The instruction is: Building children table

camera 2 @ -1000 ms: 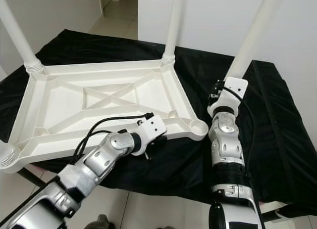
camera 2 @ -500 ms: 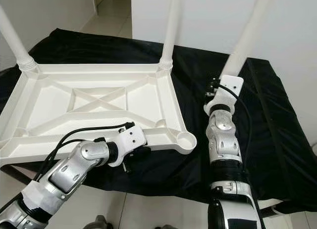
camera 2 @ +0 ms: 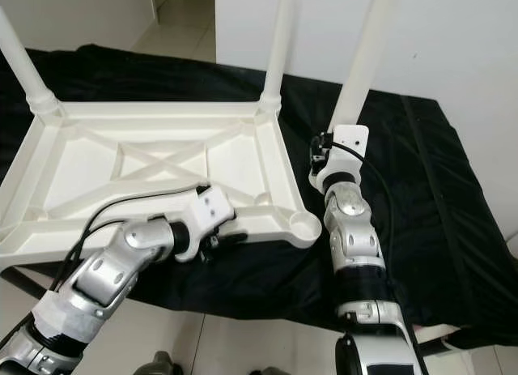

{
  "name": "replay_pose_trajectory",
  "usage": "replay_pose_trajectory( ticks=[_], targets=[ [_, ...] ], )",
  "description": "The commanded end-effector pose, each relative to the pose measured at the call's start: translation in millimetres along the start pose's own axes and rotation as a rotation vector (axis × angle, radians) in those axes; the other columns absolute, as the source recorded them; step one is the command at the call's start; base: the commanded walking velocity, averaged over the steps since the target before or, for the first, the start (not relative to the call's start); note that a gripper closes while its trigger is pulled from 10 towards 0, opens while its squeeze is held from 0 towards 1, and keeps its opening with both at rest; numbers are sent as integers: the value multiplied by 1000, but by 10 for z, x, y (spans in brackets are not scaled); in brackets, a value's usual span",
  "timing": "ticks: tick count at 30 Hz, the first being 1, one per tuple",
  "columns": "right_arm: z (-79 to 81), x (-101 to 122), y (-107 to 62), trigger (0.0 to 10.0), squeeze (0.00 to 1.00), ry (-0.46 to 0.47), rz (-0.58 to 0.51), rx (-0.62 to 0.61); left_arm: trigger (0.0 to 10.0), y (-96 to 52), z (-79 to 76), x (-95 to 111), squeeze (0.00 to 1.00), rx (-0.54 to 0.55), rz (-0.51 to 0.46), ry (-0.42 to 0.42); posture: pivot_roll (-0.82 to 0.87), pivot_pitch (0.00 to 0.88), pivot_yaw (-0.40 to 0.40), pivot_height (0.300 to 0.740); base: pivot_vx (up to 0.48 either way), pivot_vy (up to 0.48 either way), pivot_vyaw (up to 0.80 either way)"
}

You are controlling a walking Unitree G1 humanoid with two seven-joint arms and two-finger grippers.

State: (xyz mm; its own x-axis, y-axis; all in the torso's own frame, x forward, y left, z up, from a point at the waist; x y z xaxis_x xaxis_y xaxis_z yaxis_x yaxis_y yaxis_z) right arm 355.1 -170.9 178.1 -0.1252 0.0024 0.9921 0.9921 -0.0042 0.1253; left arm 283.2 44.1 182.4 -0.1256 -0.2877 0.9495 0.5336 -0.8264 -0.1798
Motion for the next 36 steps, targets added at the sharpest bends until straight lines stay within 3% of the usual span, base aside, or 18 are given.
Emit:
replay_pose_trajectory(
  ticks=[1,5,18,32,36],
  targets=[
    [26,43,-17,10000,0,14,-23,19,10000,-6,37,49,0,48,-31,-38,145,40,-90,740,0,0,0],
    [109,15,-108,10000,0,27,-43,68,10000,46,67,128,0,119,-113,-119,148,38,-93,740,0,0,0],
    [174,-48,-373,10000,0,79,-71,87,10000,116,-10,64,0,221,-97,-43,142,31,-83,740,0,0,0],
    [132,-102,-671,10000,0,101,-73,95,10000,113,-75,113,0,176,-151,-54,133,40,-80,740,0,0,0],
    [96,-222,-729,10000,0,100,-33,80,10000,97,-3,143,0,225,-176,-114,129,49,-77,740,0,0,0]
  ],
)
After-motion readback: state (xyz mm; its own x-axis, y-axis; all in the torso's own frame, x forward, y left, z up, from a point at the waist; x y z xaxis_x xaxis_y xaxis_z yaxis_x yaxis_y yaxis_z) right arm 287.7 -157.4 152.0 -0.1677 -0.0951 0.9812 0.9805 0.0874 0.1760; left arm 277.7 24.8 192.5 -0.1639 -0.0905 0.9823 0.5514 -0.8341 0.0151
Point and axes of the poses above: a point about 5 cm out from each wrist's last joint towards the gripper, its own y axis pointing out of the wrist towards the gripper, its own x axis along the axis of the wrist's last joint, z = x × y, the point moved 1 cm from there along y, pointing out of the wrist towards the gripper, and after that the axes turned 2 degrees about y, right-handed, at the moved point
